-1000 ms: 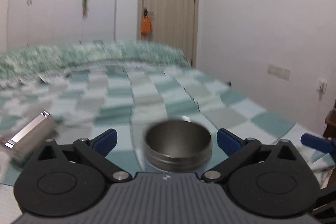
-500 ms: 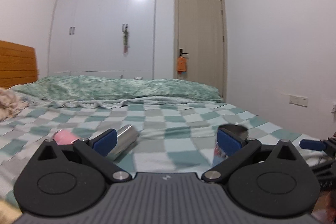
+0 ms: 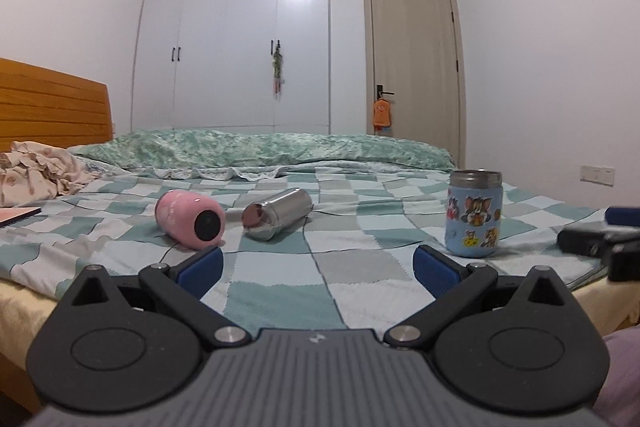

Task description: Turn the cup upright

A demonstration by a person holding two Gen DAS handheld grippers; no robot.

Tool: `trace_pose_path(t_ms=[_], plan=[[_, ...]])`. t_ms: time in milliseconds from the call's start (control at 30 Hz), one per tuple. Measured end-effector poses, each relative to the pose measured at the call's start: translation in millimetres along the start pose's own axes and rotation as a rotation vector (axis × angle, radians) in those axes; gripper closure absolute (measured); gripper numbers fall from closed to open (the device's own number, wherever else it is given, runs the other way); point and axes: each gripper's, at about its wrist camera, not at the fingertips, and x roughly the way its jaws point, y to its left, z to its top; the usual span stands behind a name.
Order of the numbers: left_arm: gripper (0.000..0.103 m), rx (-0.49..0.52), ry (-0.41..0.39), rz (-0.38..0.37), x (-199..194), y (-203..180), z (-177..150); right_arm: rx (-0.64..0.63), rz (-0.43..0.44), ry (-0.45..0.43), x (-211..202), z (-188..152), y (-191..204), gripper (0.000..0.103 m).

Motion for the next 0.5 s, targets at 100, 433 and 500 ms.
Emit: trace_pose_path(t_ms=[100,433,500], plan=[[0.0,0.0,-0.013,0.018,-3,0,-8,-0.005,-0.008,-0.044,-6,-2,1,0.0],[0.0,-0.039,-0.038,0.017,-5,6,-14,-0.015,-0.013,-0.108,-12,-6,4,0.0],[0.0,-0.036,-0.04,0.017,-5,5,-15,-0.021,-0.012,-0.111,-12,-6,5,0.0]])
